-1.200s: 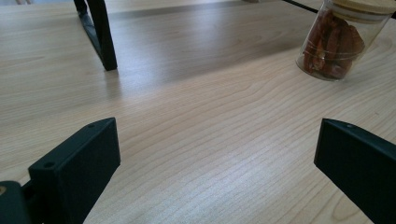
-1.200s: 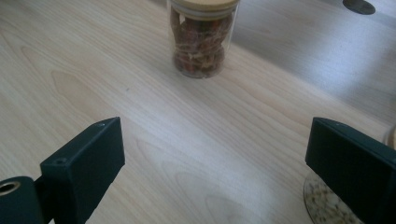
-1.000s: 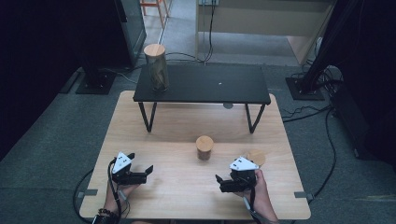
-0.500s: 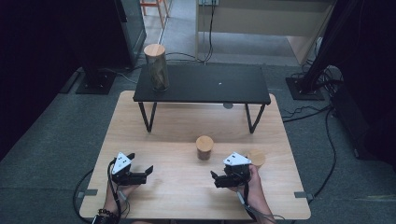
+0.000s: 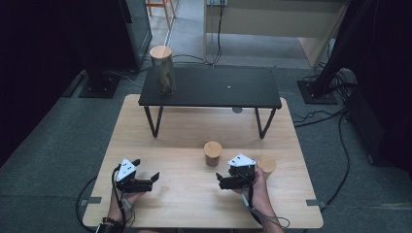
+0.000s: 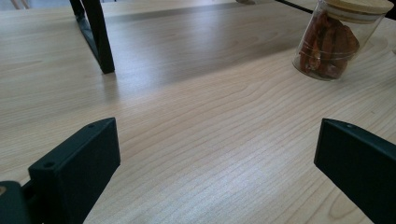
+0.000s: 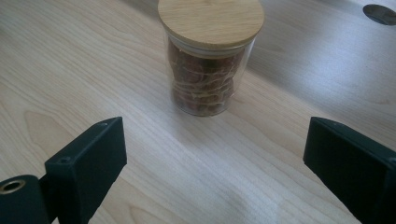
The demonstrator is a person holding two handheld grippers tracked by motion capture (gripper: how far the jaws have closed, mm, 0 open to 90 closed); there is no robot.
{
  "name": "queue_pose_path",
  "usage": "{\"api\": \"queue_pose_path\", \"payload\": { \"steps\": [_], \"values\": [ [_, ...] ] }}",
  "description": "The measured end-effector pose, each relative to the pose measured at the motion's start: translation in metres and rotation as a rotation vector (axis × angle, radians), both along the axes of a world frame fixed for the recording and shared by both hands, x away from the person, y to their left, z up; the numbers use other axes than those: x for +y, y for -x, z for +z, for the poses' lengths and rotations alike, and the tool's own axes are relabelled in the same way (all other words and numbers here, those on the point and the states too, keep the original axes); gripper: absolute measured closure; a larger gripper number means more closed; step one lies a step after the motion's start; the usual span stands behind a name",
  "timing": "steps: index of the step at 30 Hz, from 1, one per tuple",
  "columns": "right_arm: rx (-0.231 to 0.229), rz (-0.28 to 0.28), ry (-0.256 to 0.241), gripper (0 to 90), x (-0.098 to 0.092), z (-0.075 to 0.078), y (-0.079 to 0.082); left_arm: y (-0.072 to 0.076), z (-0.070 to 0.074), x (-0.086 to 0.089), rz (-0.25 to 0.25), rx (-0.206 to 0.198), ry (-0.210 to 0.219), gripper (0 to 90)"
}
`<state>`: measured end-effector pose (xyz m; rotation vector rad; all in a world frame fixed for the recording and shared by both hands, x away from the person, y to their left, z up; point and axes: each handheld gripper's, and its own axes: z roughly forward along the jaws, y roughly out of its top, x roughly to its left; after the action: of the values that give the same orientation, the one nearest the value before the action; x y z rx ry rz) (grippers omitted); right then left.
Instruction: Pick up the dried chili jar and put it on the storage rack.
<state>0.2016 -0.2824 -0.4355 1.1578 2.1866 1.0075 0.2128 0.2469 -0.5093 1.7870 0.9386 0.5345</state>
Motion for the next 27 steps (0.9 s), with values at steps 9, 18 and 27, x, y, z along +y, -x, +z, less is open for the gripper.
{"api": "queue_pose_path", "payload": {
  "steps": [9,18,27],
  "values": [
    [0.002,-0.01,-0.002,5.7,0.008,-0.003,-0.012,0.0,0.0,0.001,-0.007,-0.004,0.0,0.3],
    [0.009,0.011,-0.023,8.0,0.013,-0.005,-0.024,0.0,-0.001,0.001,-0.008,-0.009,0.004,0.3],
    [0.011,0.021,-0.024,8.1,0.021,-0.004,-0.036,0.0,-0.001,0.001,-0.007,-0.01,0.003,0.3]
  ]
}}
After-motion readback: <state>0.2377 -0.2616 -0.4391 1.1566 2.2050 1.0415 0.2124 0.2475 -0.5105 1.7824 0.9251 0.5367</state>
